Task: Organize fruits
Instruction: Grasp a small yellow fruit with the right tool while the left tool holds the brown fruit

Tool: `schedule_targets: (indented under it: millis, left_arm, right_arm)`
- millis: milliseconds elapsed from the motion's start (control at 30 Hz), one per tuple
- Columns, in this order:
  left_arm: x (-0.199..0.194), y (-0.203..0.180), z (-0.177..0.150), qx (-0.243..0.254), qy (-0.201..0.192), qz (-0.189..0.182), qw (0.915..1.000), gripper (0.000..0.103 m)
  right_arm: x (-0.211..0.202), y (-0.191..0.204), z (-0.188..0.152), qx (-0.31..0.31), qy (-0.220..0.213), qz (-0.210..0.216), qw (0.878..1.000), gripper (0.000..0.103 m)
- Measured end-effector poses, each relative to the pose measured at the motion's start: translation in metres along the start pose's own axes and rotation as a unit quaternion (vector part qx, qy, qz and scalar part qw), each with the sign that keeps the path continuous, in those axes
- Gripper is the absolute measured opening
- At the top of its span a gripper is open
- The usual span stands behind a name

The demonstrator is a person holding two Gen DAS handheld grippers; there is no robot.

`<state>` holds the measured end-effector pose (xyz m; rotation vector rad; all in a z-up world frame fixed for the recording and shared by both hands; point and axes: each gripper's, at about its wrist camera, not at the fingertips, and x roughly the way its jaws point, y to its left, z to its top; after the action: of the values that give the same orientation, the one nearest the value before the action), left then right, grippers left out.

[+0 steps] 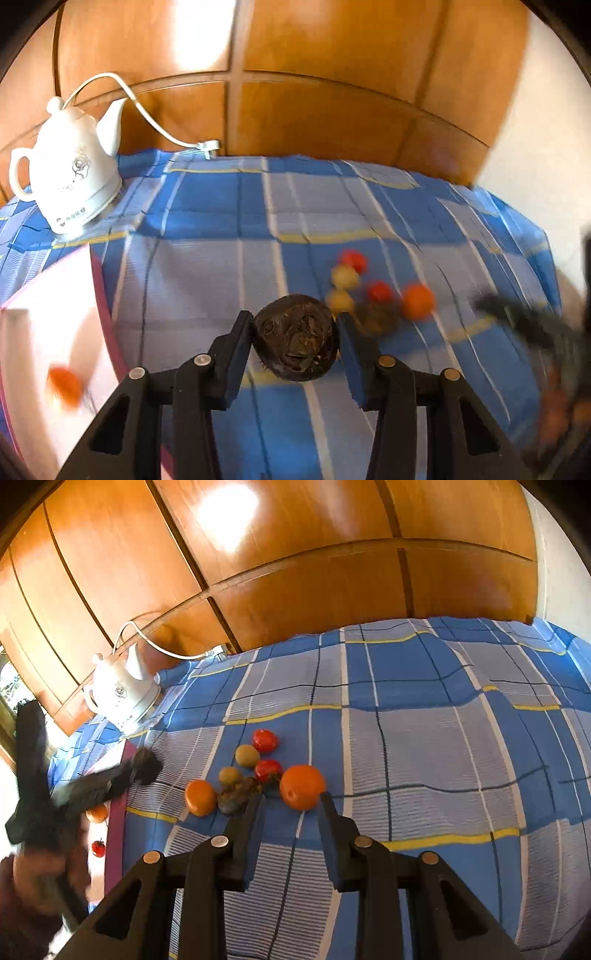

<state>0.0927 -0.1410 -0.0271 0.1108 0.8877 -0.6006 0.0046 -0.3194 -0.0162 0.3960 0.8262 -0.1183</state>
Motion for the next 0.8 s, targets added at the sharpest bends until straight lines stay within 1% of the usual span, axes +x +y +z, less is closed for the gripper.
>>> schedule_targets:
  millis: [67,167,267,333,367,400,600,700,767,800]
  left_arm:
    - [-0.011,-0.012,-0.024,0.023,0.001,-0.005,0.9997,0.046]
    - [-0.011,-0.028,-0.051,0.047,0.009,-0.008,0.9988,0.046]
    - [-0.006,-0.036,-0.068,0.059,0.02,-0.005,0.998,0.046]
    - [-0.001,-0.037,-0.076,0.057,0.027,-0.005,0.998,0.046]
    - [0.0,-0.037,-0.079,0.054,0.031,-0.005,0.998,0.046]
    - [0.004,-0.037,-0.082,0.05,0.037,-0.004,0.998,0.046]
    - [0.006,-0.033,-0.086,0.038,0.034,-0.009,0.9986,0.046]
    - [0.007,-0.03,-0.085,0.033,0.034,-0.013,0.9988,0.046]
    - [0.007,-0.03,-0.086,0.031,0.033,-0.014,0.9989,0.047]
    - [0.007,-0.03,-0.086,0.031,0.032,-0.014,0.9989,0.047]
  right_arm:
    - [0.002,0.001,0.006,-0.003,0.005,0.005,1.0,0.029]
    - [0.007,-0.003,0.013,0.005,0.016,0.008,1.0,0.029]
    - [0.014,-0.008,0.016,0.012,0.023,0.001,1.0,0.029]
    - [0.017,-0.009,0.017,0.015,0.027,-0.002,1.0,0.029]
    - [0.021,-0.009,0.017,0.015,0.032,-0.001,0.999,0.031]
    - [0.024,-0.009,0.017,0.015,0.037,-0.004,0.999,0.036]
    - [0.043,-0.01,0.016,0.005,0.056,-0.028,0.998,0.04]
    - [0.046,-0.007,0.016,0.003,0.054,-0.034,0.998,0.04]
    - [0.044,-0.004,0.017,0.002,0.049,-0.03,0.998,0.04]
    - [0.044,-0.001,0.018,0.0,0.049,-0.022,0.999,0.04]
